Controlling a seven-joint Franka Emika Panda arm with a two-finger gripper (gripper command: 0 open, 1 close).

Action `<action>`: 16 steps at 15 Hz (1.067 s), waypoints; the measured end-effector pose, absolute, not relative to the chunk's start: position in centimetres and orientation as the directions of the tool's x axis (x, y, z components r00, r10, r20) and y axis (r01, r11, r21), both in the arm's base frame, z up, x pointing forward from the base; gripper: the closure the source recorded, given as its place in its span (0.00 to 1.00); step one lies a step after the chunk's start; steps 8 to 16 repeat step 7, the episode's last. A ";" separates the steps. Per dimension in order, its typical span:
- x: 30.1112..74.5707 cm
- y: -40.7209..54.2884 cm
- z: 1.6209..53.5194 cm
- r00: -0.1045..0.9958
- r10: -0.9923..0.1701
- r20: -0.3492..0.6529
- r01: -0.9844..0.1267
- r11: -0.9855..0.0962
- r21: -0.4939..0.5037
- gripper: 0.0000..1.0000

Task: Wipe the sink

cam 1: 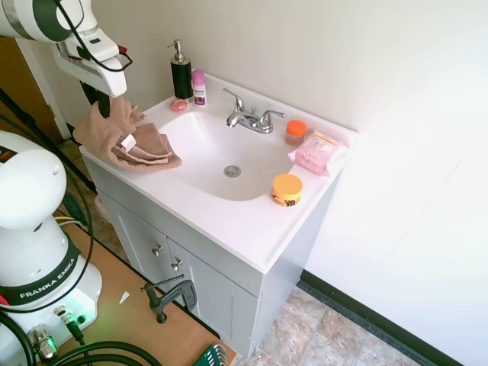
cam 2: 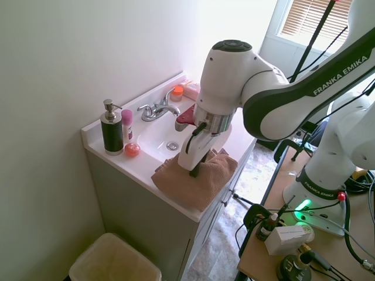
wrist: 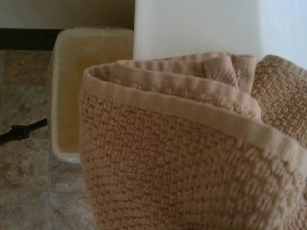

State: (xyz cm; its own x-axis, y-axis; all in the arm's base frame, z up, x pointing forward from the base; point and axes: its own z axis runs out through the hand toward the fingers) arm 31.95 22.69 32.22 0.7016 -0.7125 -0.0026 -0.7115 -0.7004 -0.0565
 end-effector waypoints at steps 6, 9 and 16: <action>35.0 19.8 34.8 0.656 -0.755 0.013 -0.751 -0.654 -0.088 0.00; 35.4 18.5 35.5 0.652 -0.758 0.014 -0.754 -0.651 -0.091 0.00; 35.4 18.5 35.5 0.652 -0.758 0.014 -0.754 -0.651 -0.091 0.00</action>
